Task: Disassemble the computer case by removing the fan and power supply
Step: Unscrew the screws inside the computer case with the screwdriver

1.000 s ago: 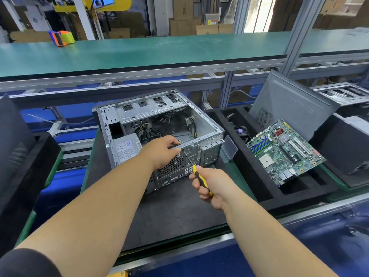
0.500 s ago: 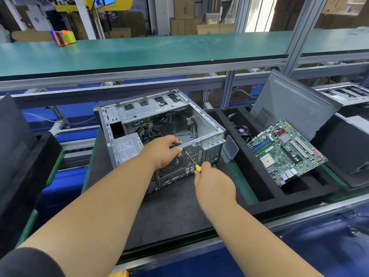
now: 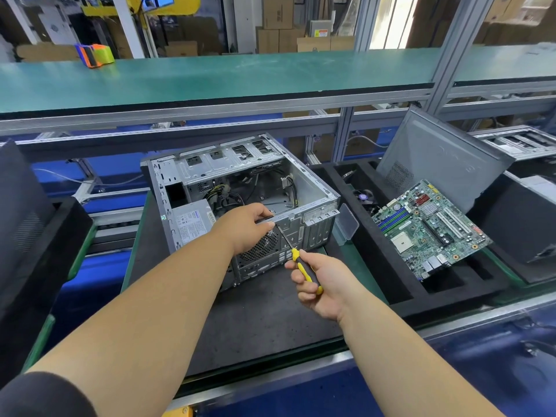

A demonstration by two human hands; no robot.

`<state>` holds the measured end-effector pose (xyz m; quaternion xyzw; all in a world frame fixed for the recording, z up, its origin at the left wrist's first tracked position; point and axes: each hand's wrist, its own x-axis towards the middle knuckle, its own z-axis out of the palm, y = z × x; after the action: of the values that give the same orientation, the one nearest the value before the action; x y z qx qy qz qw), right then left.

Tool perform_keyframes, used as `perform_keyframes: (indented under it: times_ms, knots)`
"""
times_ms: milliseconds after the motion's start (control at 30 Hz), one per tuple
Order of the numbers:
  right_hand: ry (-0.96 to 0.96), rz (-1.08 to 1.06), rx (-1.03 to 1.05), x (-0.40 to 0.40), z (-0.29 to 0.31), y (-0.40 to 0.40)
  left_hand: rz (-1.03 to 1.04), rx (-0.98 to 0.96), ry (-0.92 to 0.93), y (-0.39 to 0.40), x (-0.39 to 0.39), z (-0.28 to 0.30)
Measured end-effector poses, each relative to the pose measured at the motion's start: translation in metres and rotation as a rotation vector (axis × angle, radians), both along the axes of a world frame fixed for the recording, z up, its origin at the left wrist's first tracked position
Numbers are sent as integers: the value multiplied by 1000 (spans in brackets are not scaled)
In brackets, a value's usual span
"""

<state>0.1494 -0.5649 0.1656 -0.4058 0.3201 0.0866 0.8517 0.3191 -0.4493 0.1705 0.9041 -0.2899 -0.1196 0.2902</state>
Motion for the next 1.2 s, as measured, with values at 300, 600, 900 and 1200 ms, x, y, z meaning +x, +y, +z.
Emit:
perform_keyframes:
  times_ms: [300, 600, 900, 1200]
  knots:
    - [139, 245, -1440, -4, 0, 8, 3, 1, 0, -1, 0, 0]
    - [88, 145, -1431, -2, -5, -1, -1, -2, -4, 0, 0, -1]
    - [10, 44, 168, -1, 3, -9, -6, 5, -7, 0, 0, 0]
    - [117, 77, -557, 5, 0, 4, -6, 11, -2, 0, 0, 0]
